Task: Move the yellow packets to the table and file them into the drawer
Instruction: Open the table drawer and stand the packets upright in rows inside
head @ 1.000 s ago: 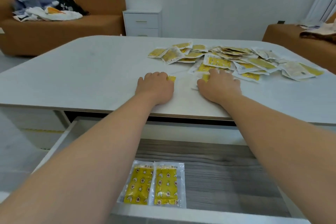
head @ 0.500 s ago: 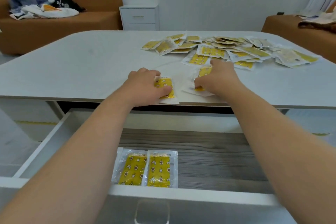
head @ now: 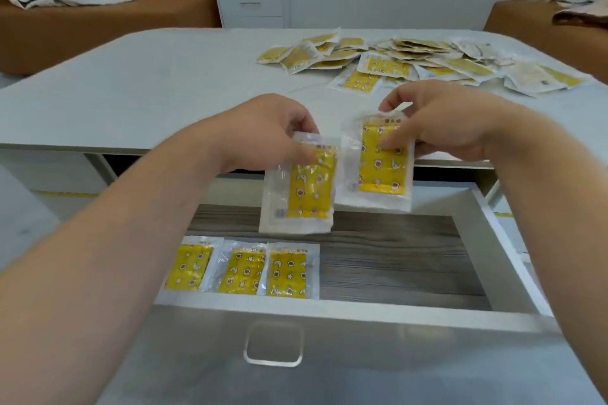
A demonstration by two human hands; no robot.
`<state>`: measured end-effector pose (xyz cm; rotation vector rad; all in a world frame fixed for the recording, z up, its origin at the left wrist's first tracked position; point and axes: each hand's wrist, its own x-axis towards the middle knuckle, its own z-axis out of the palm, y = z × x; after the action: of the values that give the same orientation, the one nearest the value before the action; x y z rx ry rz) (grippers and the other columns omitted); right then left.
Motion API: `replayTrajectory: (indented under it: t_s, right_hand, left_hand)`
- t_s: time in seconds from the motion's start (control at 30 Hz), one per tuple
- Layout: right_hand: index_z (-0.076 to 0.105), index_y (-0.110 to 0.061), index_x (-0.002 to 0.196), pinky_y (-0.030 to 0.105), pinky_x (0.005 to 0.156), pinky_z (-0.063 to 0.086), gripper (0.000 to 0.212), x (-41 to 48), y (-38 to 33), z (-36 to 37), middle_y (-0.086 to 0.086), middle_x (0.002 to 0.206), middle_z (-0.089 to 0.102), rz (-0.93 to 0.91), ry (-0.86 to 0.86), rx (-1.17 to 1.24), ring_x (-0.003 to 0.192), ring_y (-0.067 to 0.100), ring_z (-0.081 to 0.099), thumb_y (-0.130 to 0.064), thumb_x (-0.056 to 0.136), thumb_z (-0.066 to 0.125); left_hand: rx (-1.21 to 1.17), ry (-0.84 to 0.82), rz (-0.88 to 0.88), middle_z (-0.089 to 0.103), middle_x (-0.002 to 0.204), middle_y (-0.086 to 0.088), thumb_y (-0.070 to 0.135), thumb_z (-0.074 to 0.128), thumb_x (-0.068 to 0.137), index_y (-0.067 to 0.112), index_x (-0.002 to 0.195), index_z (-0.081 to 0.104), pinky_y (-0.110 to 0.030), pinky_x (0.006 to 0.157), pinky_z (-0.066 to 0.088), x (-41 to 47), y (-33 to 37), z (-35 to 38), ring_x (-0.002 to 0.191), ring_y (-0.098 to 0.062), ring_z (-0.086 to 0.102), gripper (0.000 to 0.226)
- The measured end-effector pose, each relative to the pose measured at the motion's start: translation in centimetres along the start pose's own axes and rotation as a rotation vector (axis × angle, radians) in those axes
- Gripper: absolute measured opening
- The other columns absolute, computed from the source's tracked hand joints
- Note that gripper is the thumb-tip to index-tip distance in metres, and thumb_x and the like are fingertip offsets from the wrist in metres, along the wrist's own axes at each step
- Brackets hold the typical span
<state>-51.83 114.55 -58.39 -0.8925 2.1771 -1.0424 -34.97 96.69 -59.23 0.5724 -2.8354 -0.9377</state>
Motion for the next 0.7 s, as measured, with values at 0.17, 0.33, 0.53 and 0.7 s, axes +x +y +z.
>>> replayTrajectory:
  t_s: [0.17, 0.33, 0.53, 0.7]
  right_hand:
    - [0.061, -0.014, 0.113, 0.046, 0.081, 0.063, 0.039, -1.5, -0.9, 0.7, 0.010, 0.101, 0.077, 0.005, -0.340, -0.293, 0.086, 0.028, 0.078, 0.007, 0.083, 0.076]
    - [0.067, -0.012, 0.110, 0.041, 0.078, 0.064, 0.026, -0.9, 0.9, 2.7, 0.007, 0.099, 0.077, 0.065, -0.456, -0.550, 0.085, 0.022, 0.077, 0.002, 0.088, 0.071]
    - [0.062, -0.005, 0.109, 0.050, 0.081, 0.063, 0.023, 0.0, 4.7, 3.9, 0.015, 0.100, 0.077, 0.251, -0.534, -0.439, 0.088, 0.029, 0.077, 0.003, 0.090, 0.071]
    - [0.065, -0.009, 0.109, 0.034, 0.082, 0.063, 0.022, 1.3, 6.9, 4.6, 0.008, 0.100, 0.079, 0.260, -0.557, -0.478, 0.094, 0.023, 0.076, -0.006, 0.089, 0.075]
  left_hand:
    - [0.172, -0.416, -0.057, 0.076, 0.088, 0.011, 0.021, 0.080, 0.083, 0.026, 0.095, 0.070, -0.039, 0.087, 0.058, -0.7, -1.0, 2.4, 0.084, -0.010, 0.072, 0.016]
    - [0.255, -0.516, -0.077, 0.073, 0.094, 0.012, 0.022, 0.079, 0.085, 0.028, 0.100, 0.068, -0.031, 0.083, 0.058, 0.3, -2.1, 5.6, 0.088, -0.009, 0.069, 0.020]
    - [0.335, -0.639, -0.003, 0.072, 0.098, 0.006, 0.025, 0.081, 0.082, 0.028, 0.100, 0.065, -0.035, 0.080, 0.060, 3.3, -2.0, 9.1, 0.087, -0.013, 0.069, 0.025]
    - [0.248, -0.605, 0.029, 0.070, 0.093, 0.007, 0.025, 0.082, 0.083, 0.025, 0.102, 0.064, -0.027, 0.067, 0.056, 4.5, -3.8, 11.8, 0.082, -0.013, 0.069, 0.026]
